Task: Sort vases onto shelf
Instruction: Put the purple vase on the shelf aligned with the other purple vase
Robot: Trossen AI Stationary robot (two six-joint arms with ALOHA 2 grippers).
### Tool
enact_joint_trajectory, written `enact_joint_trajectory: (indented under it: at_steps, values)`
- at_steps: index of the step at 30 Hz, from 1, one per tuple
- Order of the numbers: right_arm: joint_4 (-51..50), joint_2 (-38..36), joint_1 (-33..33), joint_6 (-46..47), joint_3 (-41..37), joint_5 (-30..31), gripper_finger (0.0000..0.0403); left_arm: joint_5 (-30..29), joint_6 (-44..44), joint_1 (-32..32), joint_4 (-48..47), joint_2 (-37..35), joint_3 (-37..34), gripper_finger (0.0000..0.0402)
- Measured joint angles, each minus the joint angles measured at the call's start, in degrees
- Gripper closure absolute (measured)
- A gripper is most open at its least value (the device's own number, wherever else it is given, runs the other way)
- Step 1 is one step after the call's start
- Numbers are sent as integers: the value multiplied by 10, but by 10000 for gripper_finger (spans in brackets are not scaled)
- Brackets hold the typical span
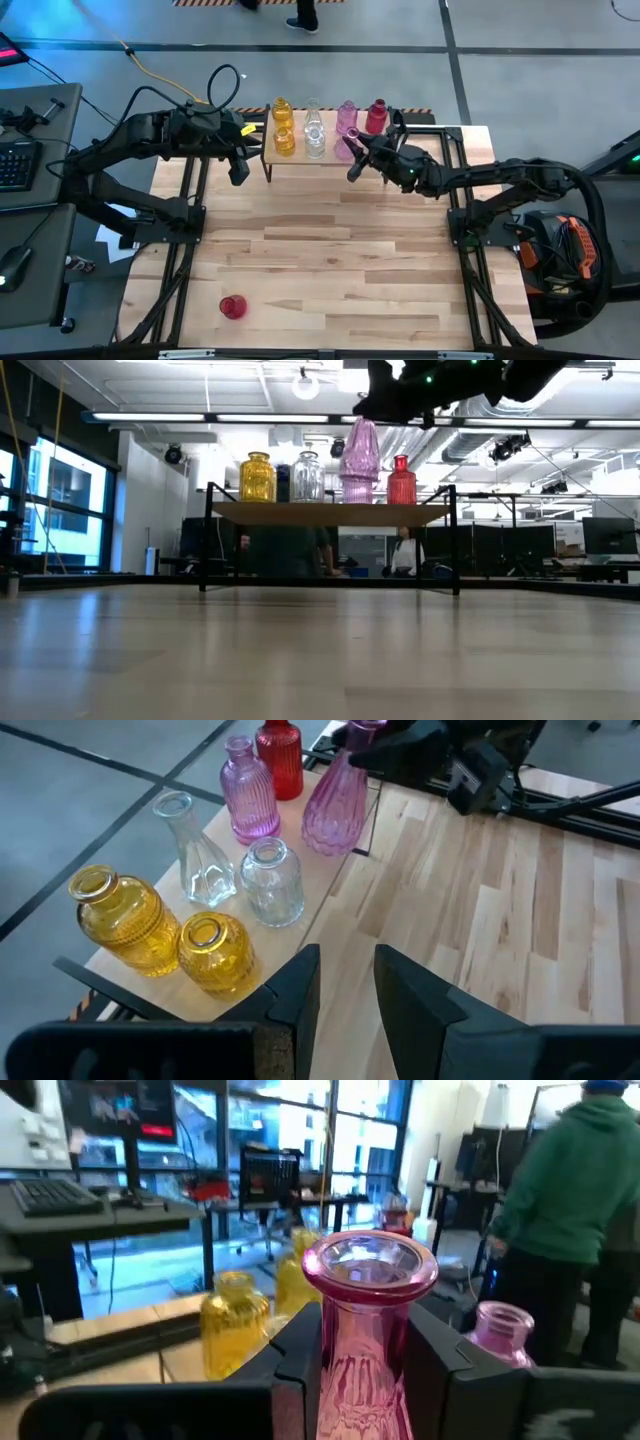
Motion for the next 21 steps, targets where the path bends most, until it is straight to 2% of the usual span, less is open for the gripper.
enact_joint_trajectory:
  at_steps: [6,15,21]
  values:
    - [-84,1,-22,25,32,-12,331,0,5,0,0,0,0,311]
    - [-103,20,-47,53,33,-61,330,0,5,0,0,0,0,312]
    - [-98,32,-48,61,33,-64,331,0,4,0,0,0,0,312]
